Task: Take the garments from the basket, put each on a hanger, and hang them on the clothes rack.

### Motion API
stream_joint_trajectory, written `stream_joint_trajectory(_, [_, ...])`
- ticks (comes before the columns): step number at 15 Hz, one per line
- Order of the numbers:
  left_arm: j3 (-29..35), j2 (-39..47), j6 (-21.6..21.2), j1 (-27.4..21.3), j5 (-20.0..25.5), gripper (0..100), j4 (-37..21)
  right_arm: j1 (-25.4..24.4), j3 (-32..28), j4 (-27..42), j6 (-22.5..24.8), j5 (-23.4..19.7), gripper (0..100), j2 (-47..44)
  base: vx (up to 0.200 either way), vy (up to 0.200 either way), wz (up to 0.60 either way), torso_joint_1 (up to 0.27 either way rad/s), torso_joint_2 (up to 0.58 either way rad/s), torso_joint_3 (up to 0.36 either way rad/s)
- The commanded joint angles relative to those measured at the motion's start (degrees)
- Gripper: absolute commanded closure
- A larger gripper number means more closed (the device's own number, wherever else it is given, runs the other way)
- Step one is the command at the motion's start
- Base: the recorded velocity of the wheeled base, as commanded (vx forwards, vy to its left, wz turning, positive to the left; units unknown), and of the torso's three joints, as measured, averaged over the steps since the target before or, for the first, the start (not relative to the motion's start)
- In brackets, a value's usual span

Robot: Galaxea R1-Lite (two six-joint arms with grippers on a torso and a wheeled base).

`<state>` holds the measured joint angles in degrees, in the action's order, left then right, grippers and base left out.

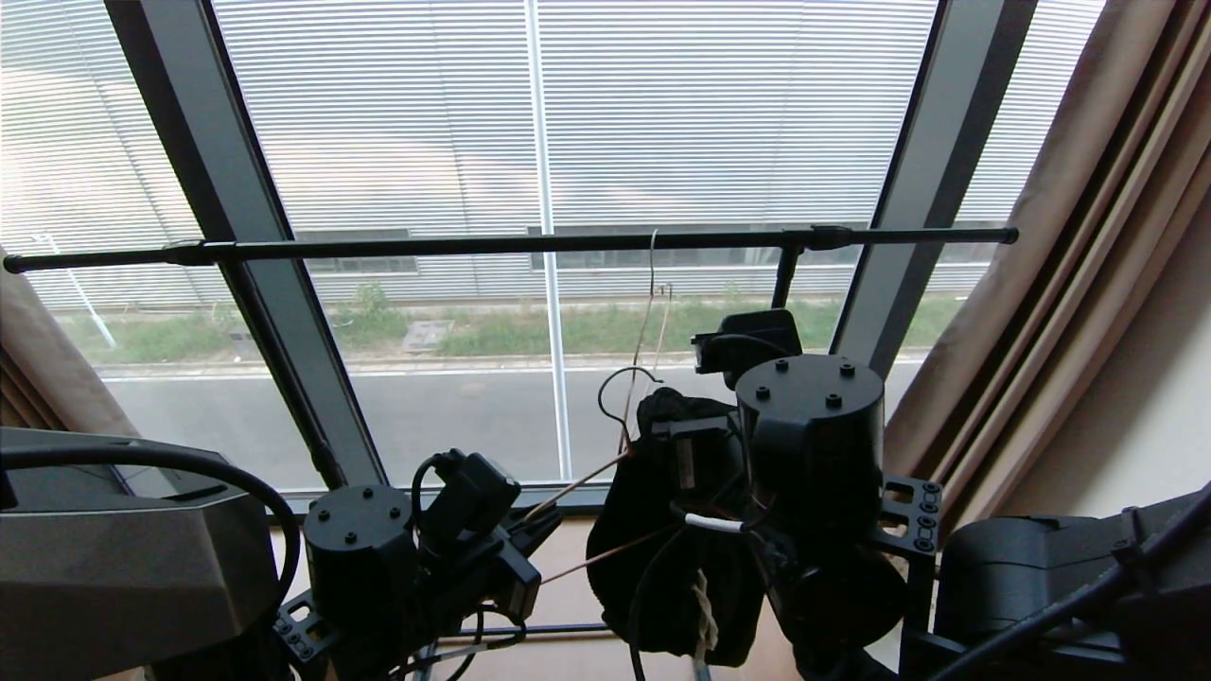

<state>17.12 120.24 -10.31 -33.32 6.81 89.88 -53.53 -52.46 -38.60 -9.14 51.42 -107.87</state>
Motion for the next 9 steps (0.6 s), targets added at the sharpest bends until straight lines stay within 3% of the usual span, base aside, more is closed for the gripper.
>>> stream_joint_trajectory(1, [-0.2, -0.2, 0.0, -0.5, 0.0, 100, 0.1, 0.6, -0.7, 0.0, 0.0, 0.1, 0, -0.5, 0.000, 0.000, 0.00, 0.000, 0.00, 0.000])
stream_joint_trajectory(9, [0.4, -0.2, 0.1, -2.3, 0.0, 100, 0.1, 1.0, -1.9, 0.0, -0.9, 0.6, 0, -2.4, 0.000, 0.000, 0.00, 0.000, 0.00, 0.000])
